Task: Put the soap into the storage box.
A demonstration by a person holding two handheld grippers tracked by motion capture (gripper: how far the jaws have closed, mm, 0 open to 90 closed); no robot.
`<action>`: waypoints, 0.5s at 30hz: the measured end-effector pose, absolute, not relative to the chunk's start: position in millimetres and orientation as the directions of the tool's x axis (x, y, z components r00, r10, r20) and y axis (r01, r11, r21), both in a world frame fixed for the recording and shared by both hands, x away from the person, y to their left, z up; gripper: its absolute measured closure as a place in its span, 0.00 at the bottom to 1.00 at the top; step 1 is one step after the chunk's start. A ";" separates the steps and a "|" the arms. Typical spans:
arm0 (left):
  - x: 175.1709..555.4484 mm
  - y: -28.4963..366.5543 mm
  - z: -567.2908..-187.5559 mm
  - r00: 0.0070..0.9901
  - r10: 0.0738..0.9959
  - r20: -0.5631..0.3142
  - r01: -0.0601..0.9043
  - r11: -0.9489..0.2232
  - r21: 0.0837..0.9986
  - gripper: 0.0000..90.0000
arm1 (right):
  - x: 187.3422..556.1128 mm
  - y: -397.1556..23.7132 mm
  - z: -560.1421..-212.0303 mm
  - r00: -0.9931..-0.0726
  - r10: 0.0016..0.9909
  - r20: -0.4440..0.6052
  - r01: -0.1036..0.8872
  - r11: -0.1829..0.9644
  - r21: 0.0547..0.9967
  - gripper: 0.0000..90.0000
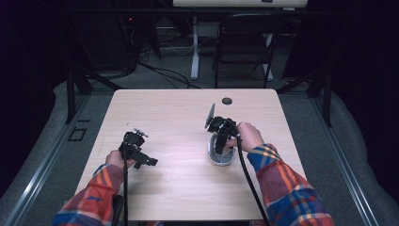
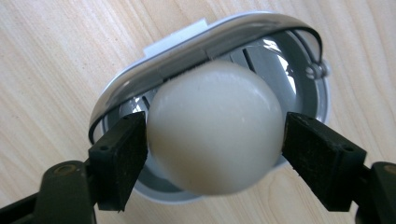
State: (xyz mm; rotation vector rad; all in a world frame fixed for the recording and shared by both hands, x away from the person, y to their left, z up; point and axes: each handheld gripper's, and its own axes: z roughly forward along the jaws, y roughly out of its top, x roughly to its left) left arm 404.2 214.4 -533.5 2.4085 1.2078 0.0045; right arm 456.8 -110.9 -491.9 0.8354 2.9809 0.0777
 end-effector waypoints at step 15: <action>404.0 213.8 -533.8 0.614 0.765 -0.195 0.765 -0.515 0.387 0.02 | 445.4 -138.0 -464.9 -0.834 0.551 -0.042 0.541 0.830 0.135 0.17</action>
